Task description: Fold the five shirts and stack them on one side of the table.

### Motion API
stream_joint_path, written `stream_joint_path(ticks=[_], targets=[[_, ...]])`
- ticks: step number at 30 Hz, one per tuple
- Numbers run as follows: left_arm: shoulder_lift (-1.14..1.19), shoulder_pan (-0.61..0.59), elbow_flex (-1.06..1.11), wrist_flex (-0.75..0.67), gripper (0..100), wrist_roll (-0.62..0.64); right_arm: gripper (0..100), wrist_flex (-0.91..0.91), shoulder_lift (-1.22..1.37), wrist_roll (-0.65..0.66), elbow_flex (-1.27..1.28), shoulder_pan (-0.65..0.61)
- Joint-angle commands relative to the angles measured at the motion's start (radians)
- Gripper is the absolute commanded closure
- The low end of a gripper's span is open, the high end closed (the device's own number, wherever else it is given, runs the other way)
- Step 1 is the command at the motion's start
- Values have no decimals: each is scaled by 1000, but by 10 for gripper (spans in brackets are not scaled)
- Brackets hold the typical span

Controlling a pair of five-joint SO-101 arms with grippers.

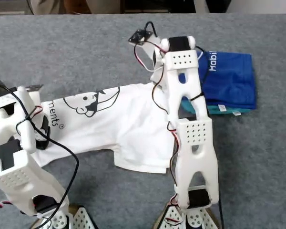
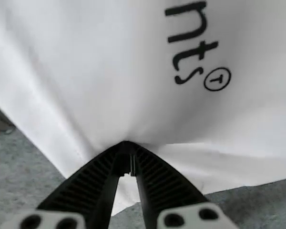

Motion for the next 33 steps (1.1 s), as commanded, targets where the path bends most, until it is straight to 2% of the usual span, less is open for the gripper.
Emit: stream_joint_path(ticks=[1, 8, 12, 18, 23, 27, 31, 33], targets=[[-7, 8, -80, -20, 981, 2, 997, -48, 10, -25, 44, 8], [-15, 44, -256, 226, 981, 74, 997, -23, -18, -23, 30, 10], [-16, 114, -252, 308, 981, 120, 997, 12, -31, -21, 33, -7], [-59, 236, -9, 212, 981, 203, 997, 38, -53, -26, 41, -18], [-291, 299, 264, 72, 981, 227, 997, 41, -79, -20, 59, -15], [-441, 196, 342, 55, 981, 178, 997, 40, -111, -23, 128, -22], [-444, 58, 342, 40, 981, 57, 997, 38, -117, -26, 171, -22], [-426, -9, 342, -17, 981, -2, 997, 37, -117, -26, 173, -24]])
